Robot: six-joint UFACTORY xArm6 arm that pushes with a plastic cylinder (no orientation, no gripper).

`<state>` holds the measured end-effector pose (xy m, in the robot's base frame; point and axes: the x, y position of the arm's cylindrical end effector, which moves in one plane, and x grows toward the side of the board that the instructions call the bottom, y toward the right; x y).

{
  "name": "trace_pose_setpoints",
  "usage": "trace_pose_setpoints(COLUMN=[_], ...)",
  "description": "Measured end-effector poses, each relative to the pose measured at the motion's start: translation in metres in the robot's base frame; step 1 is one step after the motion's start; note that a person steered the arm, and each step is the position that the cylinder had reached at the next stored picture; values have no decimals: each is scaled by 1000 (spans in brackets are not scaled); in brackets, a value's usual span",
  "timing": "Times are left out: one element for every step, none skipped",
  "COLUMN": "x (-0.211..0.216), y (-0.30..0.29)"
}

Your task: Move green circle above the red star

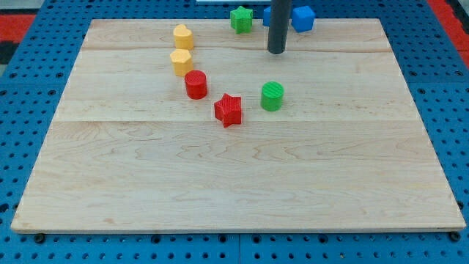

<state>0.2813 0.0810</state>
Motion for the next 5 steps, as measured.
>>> trace_pose_setpoints(x=[5, 5, 22, 44, 78], y=[15, 19, 45, 86, 115])
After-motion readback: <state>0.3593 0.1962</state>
